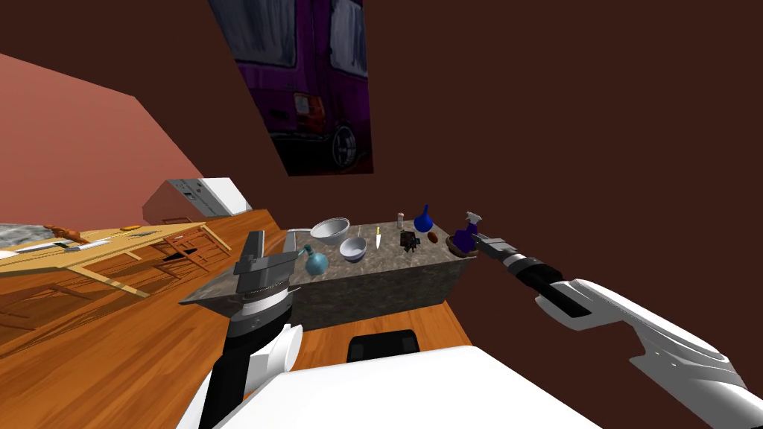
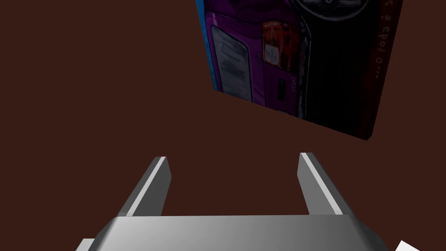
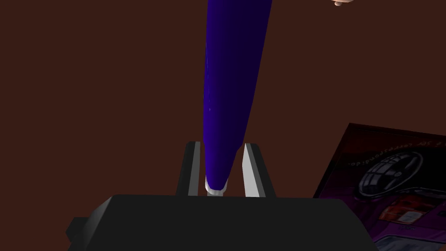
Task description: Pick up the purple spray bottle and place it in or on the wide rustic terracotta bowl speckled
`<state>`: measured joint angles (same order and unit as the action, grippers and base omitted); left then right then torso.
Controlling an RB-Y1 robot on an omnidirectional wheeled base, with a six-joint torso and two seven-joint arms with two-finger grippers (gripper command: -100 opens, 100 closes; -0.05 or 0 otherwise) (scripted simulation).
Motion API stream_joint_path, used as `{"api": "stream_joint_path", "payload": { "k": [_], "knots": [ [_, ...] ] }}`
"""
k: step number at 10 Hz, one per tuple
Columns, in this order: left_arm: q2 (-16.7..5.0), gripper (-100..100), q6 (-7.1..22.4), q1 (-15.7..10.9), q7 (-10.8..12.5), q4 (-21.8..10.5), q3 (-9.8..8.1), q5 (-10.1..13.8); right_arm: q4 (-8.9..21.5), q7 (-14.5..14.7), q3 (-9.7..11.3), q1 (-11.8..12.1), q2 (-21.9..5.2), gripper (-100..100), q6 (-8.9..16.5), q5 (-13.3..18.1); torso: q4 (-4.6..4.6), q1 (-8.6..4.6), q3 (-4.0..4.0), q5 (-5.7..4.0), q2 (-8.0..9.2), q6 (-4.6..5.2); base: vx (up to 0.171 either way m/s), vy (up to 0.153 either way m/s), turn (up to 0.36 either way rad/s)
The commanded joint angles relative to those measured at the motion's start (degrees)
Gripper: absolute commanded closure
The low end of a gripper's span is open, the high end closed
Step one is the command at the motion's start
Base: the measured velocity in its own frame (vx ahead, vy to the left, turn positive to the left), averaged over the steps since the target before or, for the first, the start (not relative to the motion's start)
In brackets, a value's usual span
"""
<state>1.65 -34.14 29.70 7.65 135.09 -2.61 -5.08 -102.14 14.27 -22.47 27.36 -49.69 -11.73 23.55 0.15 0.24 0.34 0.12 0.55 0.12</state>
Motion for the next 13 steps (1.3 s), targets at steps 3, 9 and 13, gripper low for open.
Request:
{"api": "stream_joint_path", "payload": {
  "k": [3,9,13],
  "knots": [
    [-0.01,0,0.0,0.01,0.0,0.0,0.0,0.0,-3.61,-2.48,-2.3,2.86,-4.04,100,1.73,-1.07,-0.05,-0.21,-0.13,-0.03,-0.24,-0.03,-0.03,-0.068,-0.009],
    [-0.01,0,0.0,0.02,0.0,0.0,-0.01,0.0,-6.97,-6.13,-3.62,9.93,-8.52,100,3.71,-2.61,-0.26,-0.38,-0.57,-0.16,-0.93,-0.18,0.073,-0.102,0.048],
    [-0.01,0,0.0,0.02,0.0,0.0,-0.01,0.0,-8.31,-8.17,-3.97,14.2,-10.6,100,4.79,-3.51,-0.26,-0.38,-0.6,-0.16,-1.0,-0.19,0.089,-0.079,0.051]
  ]
}}
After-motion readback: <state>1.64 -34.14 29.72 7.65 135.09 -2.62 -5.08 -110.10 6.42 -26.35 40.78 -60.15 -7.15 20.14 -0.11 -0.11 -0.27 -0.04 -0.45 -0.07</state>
